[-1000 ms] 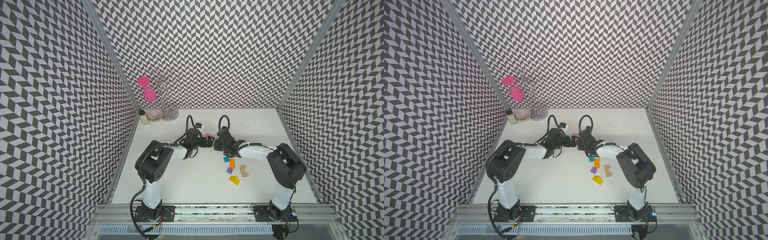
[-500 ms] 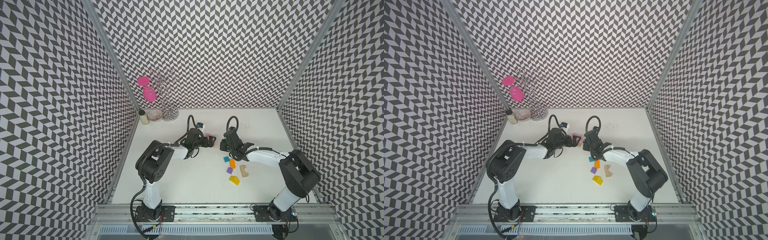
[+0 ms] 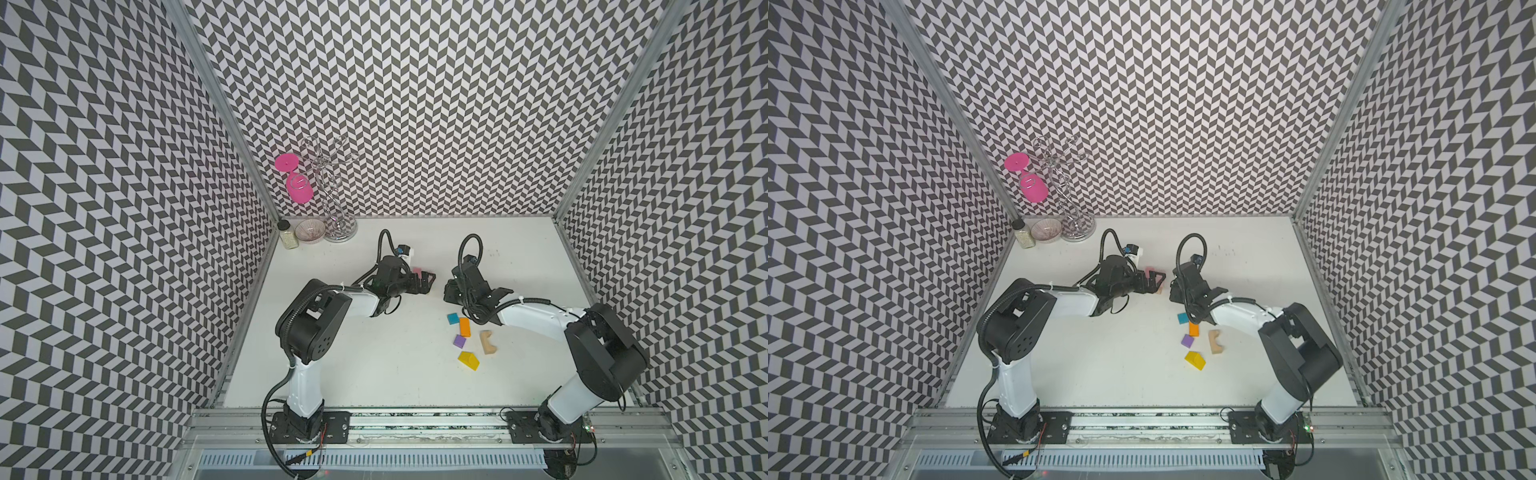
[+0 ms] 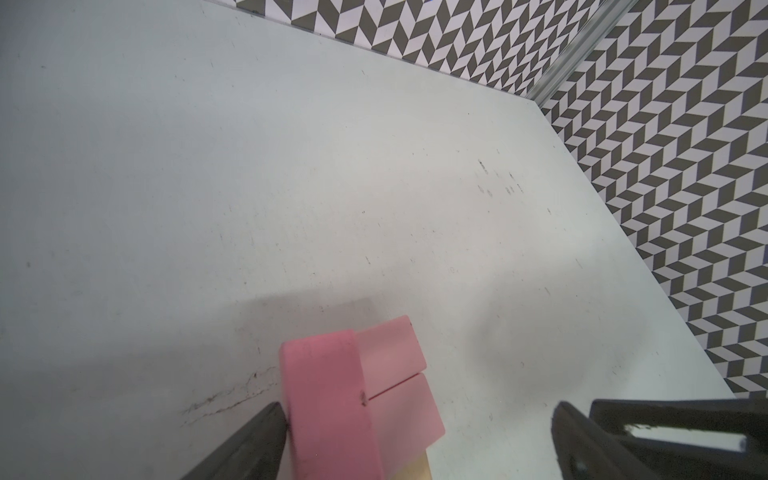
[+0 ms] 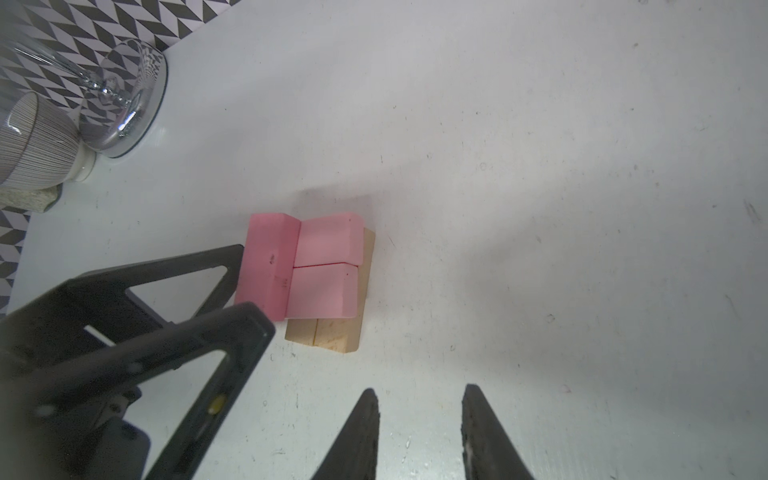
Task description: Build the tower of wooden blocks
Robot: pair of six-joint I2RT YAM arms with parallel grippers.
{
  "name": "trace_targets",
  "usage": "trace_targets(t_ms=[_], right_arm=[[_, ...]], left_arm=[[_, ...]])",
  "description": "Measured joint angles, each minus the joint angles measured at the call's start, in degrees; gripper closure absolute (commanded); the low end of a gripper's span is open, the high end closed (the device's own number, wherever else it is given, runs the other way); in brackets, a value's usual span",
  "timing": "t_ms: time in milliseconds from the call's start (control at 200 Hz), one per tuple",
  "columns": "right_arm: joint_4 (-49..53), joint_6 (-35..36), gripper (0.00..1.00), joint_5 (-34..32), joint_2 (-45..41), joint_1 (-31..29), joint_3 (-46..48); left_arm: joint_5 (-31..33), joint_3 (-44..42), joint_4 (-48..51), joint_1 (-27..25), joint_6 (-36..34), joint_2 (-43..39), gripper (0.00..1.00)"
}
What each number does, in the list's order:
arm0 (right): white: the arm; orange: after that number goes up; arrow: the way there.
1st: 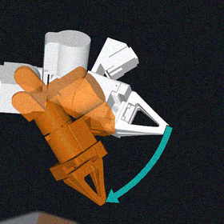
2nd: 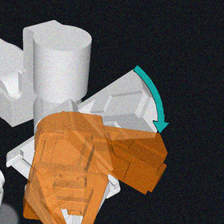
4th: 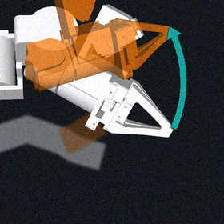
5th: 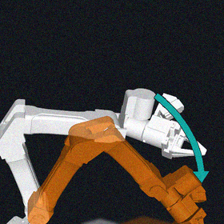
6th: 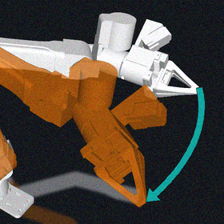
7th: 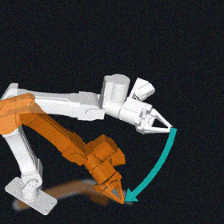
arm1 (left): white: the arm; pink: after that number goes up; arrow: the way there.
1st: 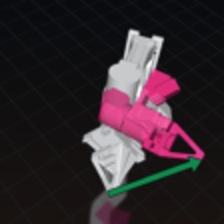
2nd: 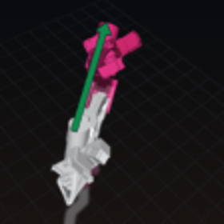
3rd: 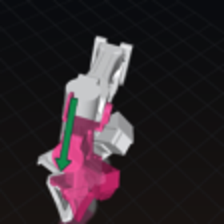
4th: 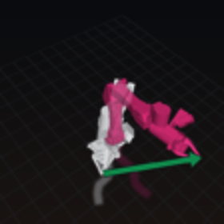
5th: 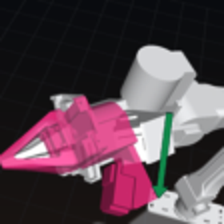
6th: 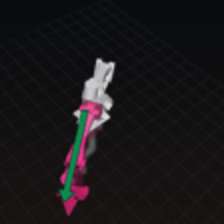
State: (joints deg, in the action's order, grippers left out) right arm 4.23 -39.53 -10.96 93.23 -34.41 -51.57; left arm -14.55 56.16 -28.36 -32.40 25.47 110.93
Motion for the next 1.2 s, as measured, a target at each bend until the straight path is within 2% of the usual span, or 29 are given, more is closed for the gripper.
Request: trace_targets(t_ms=[506,896,1037,1197], right_arm=[[0.0,-0.5,0.66,0.0,-1.2,0.0,1.1],[0.6,-2.1,0.63,-0.7,-8.0,0.0,7.0],[1.8,-3.2,0.63,-1.6,-12.4,-0.8,11.5],[4.4,-3.7,0.63,-2.8,-14.7,-4.2,15.0]], left_arm=[[-0.4,0.0,-0.3,-0.6,0.5,0.1,0.0],[-0.8,-0.1,0.2,-0.6,1.3,-1.0,0.0],[0.8,-3.8,0.7,-0.7,1.4,-8.7,0.0],[8.1,-15.4,0.3,-1.2,1.0,-28.4,0.0]])
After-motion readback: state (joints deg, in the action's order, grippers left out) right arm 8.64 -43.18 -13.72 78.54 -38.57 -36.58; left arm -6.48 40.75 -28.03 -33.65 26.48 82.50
